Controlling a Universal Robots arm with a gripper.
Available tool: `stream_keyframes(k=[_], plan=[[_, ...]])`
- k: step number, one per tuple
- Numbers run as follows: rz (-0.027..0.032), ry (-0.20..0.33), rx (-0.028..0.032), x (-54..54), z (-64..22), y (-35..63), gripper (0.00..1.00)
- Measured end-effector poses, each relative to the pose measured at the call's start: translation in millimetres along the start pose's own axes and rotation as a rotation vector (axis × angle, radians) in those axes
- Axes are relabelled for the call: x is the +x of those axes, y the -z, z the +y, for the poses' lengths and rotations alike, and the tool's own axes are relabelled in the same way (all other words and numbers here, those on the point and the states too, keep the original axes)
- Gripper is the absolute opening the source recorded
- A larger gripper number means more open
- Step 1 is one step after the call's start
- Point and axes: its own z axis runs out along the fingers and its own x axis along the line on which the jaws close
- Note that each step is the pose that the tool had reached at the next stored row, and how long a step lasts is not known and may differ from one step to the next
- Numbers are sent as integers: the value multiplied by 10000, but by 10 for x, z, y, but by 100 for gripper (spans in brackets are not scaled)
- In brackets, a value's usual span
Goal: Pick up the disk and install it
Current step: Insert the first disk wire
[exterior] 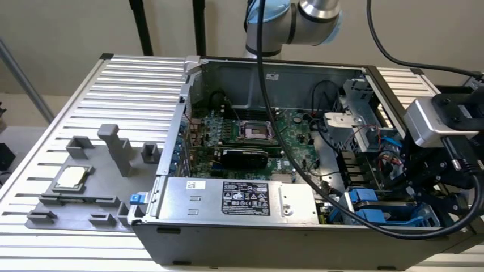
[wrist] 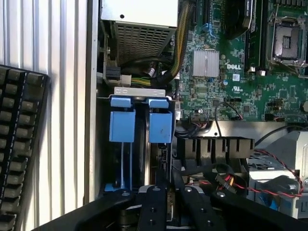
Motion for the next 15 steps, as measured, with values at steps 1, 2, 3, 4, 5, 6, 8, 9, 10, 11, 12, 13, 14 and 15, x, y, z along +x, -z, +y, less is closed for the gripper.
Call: stream_keyframes(k=[1, 2, 3, 4, 5, 6, 8, 9, 10, 11, 12, 13, 14, 15], plan=[[-2, -36, -5, -6, 1, -1, 16], [-5, -186, -30, -15, 0, -3, 16], [-5, -262, -46, -15, 0, -2, 16], [-7, -344, -73, -15, 0, -2, 16], [-9, -412, -108, -15, -1, -2, 16], [-11, -462, -146, -16, -1, -2, 16], [-7, -540, -220, -16, 0, -3, 16], [4, -571, -245, -15, 0, -2, 16], [27, -598, -264, -15, 0, -1, 16], [69, -617, -275, -16, 0, 2, 16], [130, -633, -280, -17, 0, 6, 16], [209, -647, -283, -17, 0, 9, 16], [282, -659, -285, -18, 0, 13, 16], [356, -667, -283, -21, 0, 16, 16]])
